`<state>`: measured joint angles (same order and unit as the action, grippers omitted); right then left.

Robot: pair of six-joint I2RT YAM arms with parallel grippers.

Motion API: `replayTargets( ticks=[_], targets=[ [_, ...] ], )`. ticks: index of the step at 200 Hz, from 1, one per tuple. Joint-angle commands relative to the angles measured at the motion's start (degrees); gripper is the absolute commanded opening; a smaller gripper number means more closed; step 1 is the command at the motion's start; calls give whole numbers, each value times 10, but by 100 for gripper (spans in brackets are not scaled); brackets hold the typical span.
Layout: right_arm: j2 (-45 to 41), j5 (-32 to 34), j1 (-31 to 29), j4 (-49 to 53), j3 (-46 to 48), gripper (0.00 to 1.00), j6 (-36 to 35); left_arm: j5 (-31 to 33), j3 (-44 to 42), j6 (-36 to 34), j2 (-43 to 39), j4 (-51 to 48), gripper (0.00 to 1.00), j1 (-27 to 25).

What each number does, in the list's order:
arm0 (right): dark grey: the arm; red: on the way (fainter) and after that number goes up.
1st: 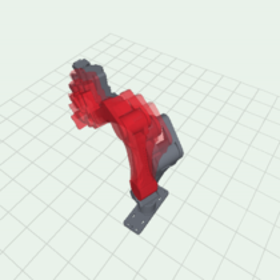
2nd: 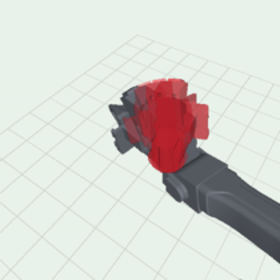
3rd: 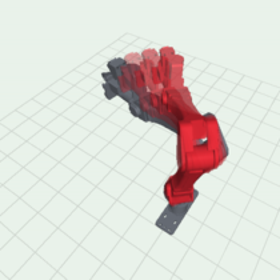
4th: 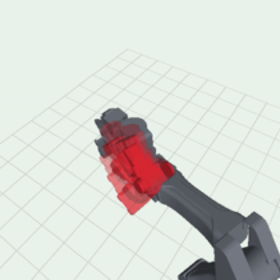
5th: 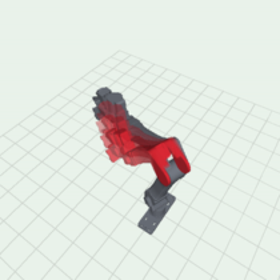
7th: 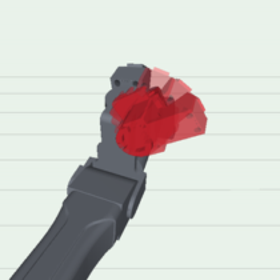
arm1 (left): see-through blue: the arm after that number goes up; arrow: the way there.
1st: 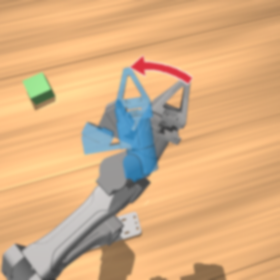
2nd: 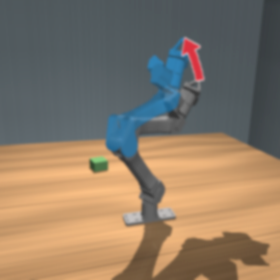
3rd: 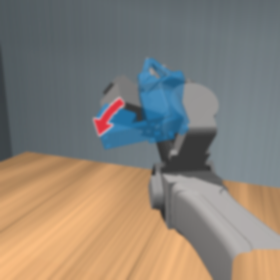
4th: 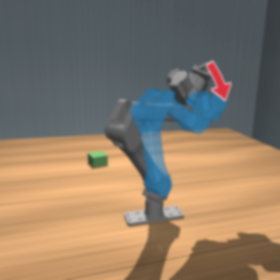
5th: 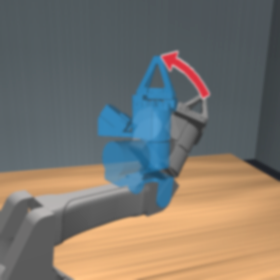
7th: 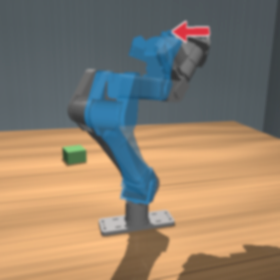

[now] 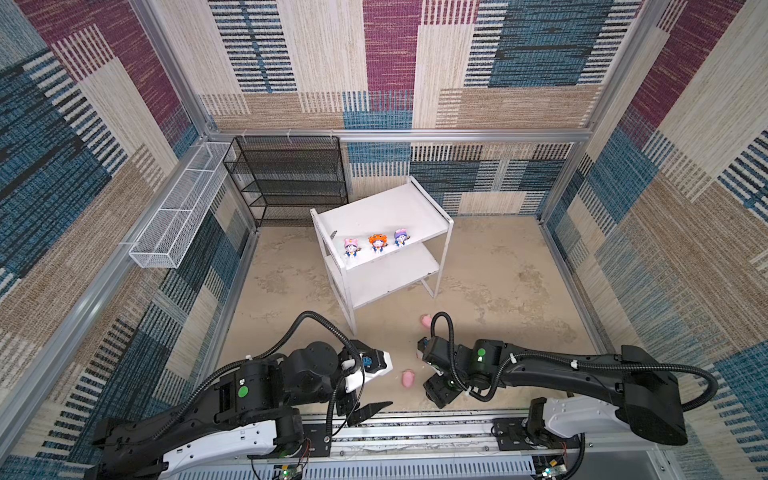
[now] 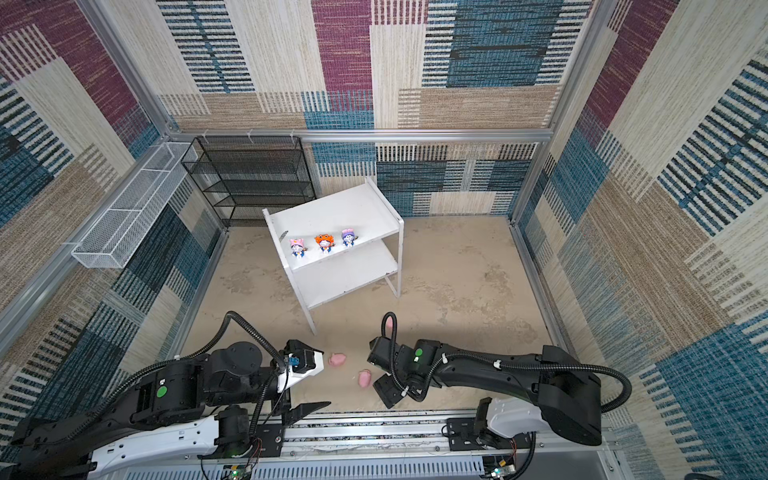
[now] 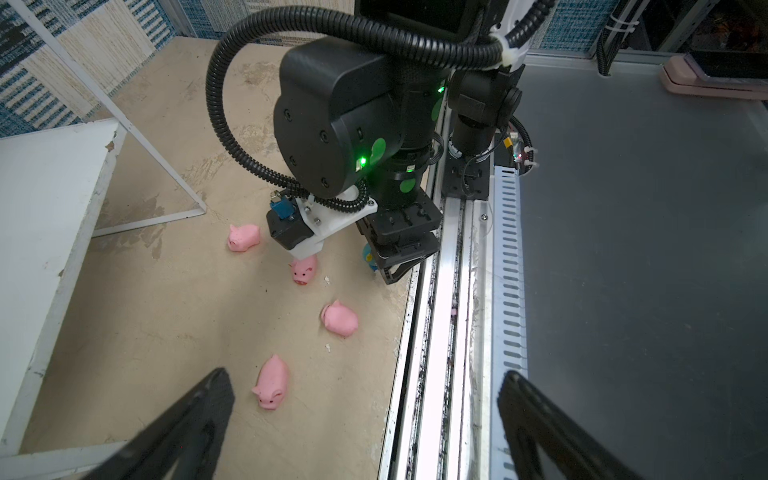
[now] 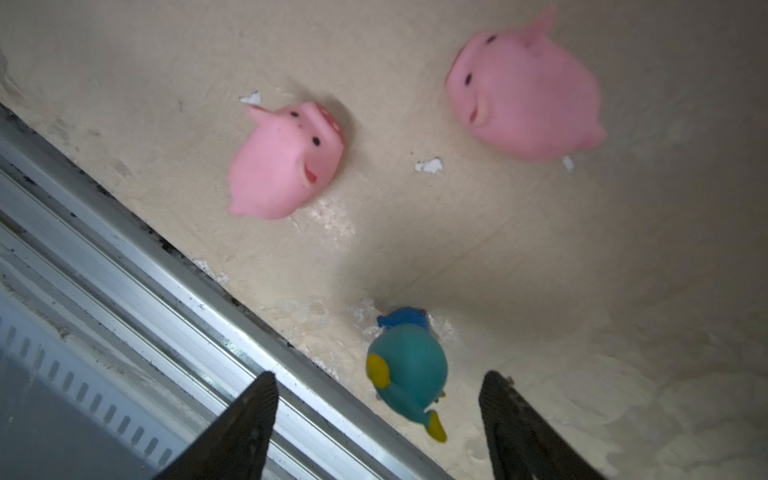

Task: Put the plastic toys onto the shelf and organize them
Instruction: 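Move the open right gripper over the teal figure while the left draws back, then lower the right gripper and close it on the teal figure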

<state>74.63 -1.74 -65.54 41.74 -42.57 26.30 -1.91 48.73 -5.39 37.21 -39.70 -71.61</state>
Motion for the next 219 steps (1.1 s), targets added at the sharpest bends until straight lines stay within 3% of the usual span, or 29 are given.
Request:
replayTargets(
  ticks=[1,61,219],
  targets=[
    [-5,-8,0,-28,4,74,8,-3,0,12,3,0,99,0],
    [-8,-44,-1,-33,17,61,8,1,-1,13,7,0,99,0],
    [-8,0,-5,-62,34,41,22,2,-3,11,9,0,99,0]
  ],
)
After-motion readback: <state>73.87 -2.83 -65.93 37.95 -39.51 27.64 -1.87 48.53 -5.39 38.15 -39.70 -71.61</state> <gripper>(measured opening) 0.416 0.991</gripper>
